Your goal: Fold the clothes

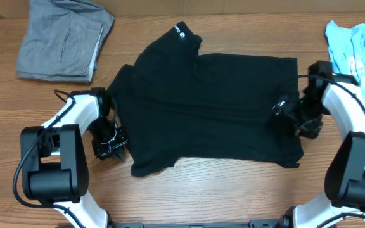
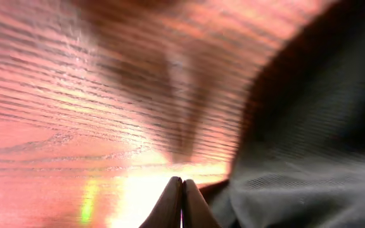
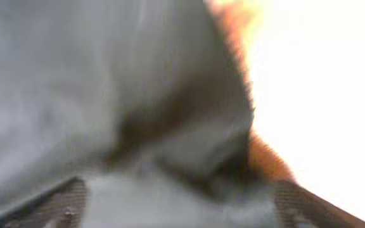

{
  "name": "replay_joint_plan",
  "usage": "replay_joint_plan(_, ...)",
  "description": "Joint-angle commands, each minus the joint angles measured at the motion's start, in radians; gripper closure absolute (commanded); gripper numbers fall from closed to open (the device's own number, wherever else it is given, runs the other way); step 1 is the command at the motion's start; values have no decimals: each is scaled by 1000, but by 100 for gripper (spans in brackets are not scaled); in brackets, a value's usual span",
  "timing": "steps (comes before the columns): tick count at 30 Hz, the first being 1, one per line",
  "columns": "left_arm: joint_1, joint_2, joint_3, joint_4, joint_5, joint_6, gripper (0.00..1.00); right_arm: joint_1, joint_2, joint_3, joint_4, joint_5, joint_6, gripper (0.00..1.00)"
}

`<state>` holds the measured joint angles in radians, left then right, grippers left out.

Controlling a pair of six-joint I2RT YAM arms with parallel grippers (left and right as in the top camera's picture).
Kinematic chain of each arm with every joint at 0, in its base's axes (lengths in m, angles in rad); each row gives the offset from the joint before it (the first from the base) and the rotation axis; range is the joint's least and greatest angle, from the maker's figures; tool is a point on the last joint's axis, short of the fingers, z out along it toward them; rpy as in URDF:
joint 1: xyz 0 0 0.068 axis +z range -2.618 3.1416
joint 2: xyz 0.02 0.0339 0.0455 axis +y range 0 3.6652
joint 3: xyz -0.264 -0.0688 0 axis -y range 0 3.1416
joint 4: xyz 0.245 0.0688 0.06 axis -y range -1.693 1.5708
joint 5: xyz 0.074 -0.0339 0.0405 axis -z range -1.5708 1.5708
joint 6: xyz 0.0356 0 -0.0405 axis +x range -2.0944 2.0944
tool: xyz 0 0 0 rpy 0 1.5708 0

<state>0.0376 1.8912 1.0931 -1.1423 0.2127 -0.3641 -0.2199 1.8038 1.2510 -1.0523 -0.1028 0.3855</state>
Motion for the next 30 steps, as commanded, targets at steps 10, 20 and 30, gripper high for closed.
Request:
replay_joint_plan(10, -179, -193, 69, 23, 26, 19, 53, -62, 24, 20, 156, -91, -29, 94)
replay_joint_plan(20, -299, -82, 64, 47, 27, 17, 85, -62, 136, 20, 177, -82, -7, 96)
replay_joint_plan(30, -299, 34, 11, 45, 13, 27, 96, -64, 211, 20, 168, -2, 15, 96)
